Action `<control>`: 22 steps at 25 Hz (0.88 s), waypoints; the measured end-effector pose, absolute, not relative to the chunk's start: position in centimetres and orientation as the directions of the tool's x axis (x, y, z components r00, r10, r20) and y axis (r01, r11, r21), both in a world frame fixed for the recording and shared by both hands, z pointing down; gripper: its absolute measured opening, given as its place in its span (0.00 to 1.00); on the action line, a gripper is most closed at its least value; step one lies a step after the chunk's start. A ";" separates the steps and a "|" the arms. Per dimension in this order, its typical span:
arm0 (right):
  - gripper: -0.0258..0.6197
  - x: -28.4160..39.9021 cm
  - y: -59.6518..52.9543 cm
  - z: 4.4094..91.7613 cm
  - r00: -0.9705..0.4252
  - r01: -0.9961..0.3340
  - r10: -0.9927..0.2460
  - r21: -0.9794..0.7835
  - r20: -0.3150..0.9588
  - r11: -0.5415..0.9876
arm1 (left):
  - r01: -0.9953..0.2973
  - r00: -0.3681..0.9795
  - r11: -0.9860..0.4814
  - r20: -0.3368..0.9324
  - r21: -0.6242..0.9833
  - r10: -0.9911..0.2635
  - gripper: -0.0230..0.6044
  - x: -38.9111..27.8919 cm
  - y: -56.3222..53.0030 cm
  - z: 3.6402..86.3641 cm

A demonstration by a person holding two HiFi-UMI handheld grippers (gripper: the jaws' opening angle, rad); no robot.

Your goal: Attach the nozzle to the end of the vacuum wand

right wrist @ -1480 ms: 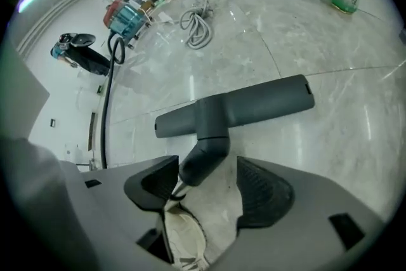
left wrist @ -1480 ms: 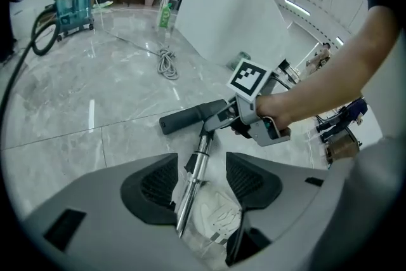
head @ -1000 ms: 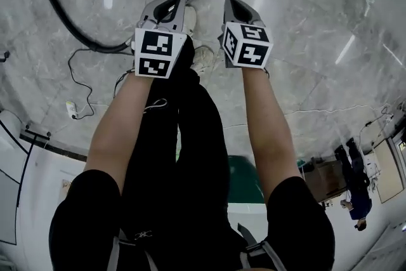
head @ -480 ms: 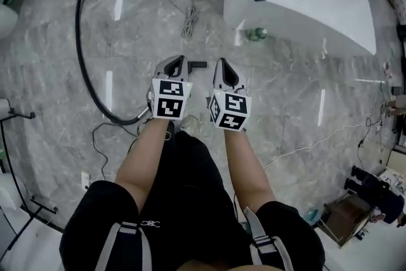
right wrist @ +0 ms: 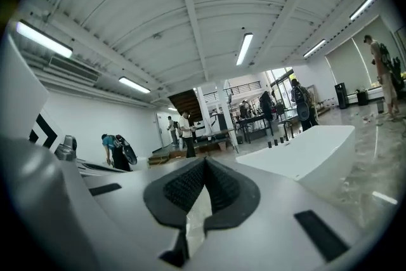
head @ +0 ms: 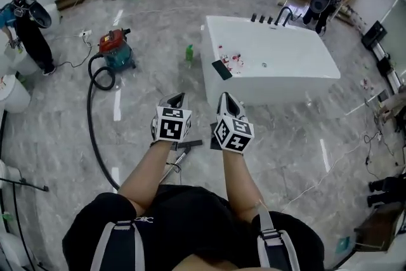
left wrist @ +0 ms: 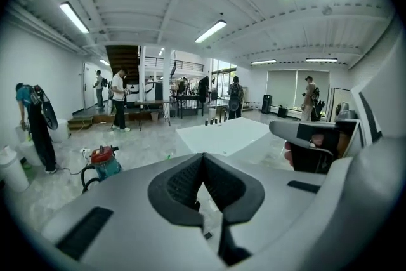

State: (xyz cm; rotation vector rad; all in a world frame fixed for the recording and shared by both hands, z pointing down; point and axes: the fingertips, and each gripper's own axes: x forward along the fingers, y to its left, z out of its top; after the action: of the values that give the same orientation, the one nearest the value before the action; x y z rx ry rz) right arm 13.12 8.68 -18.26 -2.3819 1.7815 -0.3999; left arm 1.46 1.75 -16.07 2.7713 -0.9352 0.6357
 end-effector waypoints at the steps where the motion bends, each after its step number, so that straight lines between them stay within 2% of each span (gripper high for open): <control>1: 0.06 13.0 8.5 -19.2 0.260 -0.919 -0.959 -0.274 0.116 -0.282 | -0.600 0.723 -0.800 0.423 -0.006 -0.546 0.05 1.4 1.7 -17.3; 7: 0.06 12.2 7.9 -24.1 0.258 -0.934 -0.966 -0.249 0.029 -0.257 | -0.581 0.743 -0.806 0.331 -0.113 -0.582 0.05 0.7 0.7 -22.4; 10: 0.06 11.8 7.3 -25.2 0.246 -0.939 -0.969 -0.250 -0.002 -0.237 | -0.581 0.757 -0.809 0.308 -0.085 -0.576 0.05 0.4 0.3 -23.3; 15: 0.06 10.7 6.6 -25.2 0.225 -0.944 -0.974 -0.246 -0.001 -0.218 | -0.581 0.750 -0.803 0.297 -0.134 -0.591 0.05 -0.4 -0.1 -24.0; 22: 0.06 10.7 6.8 -25.1 0.204 -0.947 -0.979 -0.253 -0.002 -0.197 | -0.573 0.768 -0.814 0.284 -0.098 -0.575 0.05 -0.1 0.6 -24.3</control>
State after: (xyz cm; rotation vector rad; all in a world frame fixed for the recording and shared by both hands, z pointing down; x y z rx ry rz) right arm 10.68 6.77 -25.09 -2.2753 1.8502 -0.2359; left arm -0.14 0.57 -24.28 2.9586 -0.9604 0.4773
